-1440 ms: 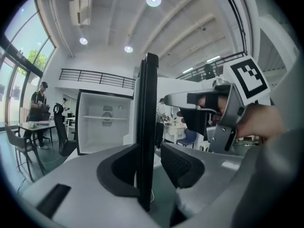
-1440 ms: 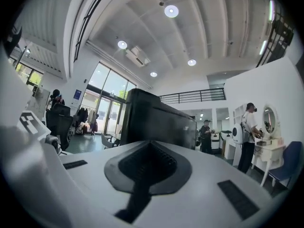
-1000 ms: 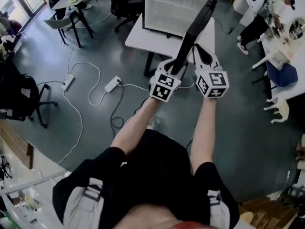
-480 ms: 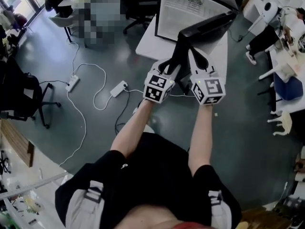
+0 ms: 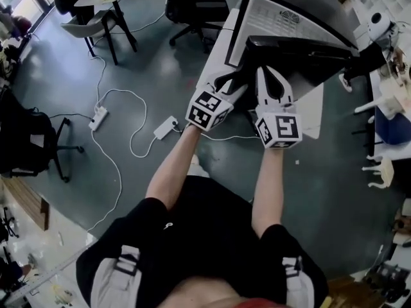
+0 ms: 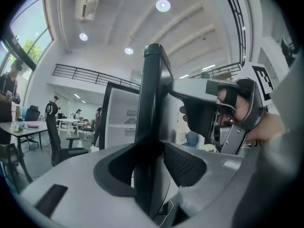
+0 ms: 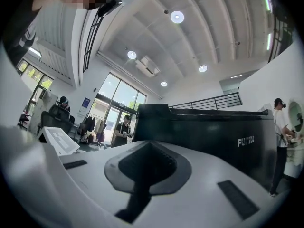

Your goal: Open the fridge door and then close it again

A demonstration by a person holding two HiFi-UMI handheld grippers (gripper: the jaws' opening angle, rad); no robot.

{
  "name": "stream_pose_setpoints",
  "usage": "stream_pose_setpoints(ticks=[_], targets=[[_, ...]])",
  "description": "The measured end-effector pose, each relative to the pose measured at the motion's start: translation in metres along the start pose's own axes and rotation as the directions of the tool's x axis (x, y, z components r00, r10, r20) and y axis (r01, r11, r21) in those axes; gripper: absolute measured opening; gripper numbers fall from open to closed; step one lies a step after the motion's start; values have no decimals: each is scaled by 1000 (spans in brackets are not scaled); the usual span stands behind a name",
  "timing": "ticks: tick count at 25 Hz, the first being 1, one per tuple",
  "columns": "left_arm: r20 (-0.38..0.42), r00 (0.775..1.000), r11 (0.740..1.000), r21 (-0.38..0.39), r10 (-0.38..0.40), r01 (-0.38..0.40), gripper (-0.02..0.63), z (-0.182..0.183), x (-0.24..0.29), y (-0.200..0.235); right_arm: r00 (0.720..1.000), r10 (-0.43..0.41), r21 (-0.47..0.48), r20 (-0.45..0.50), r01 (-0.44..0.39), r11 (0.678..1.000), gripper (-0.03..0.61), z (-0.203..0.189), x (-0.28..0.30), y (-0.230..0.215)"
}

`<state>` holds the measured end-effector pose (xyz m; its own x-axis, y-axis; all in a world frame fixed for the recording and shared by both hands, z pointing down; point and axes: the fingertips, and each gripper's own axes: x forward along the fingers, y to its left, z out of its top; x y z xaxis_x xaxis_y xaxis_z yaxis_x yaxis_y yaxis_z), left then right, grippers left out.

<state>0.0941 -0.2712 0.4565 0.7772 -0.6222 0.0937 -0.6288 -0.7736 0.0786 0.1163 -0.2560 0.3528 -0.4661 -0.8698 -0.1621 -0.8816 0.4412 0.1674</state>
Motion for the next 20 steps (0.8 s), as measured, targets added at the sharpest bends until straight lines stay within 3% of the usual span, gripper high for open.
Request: stream_pose_setpoints(ticks=[4, 10, 20], targets=[[-16, 998, 998, 6, -57, 58, 170, 8, 21, 50, 999, -44, -7, -11, 44, 999, -6, -8, 51, -8], [-4, 996, 996, -16, -91, 91, 175, 13, 49, 93, 995, -98, 10, -18, 98, 995, -6, -22, 95, -26], [-32, 994, 993, -46, -106, 104, 184, 17, 86, 134, 981, -186, 13, -58, 187, 982, -6, -44, 133, -55]])
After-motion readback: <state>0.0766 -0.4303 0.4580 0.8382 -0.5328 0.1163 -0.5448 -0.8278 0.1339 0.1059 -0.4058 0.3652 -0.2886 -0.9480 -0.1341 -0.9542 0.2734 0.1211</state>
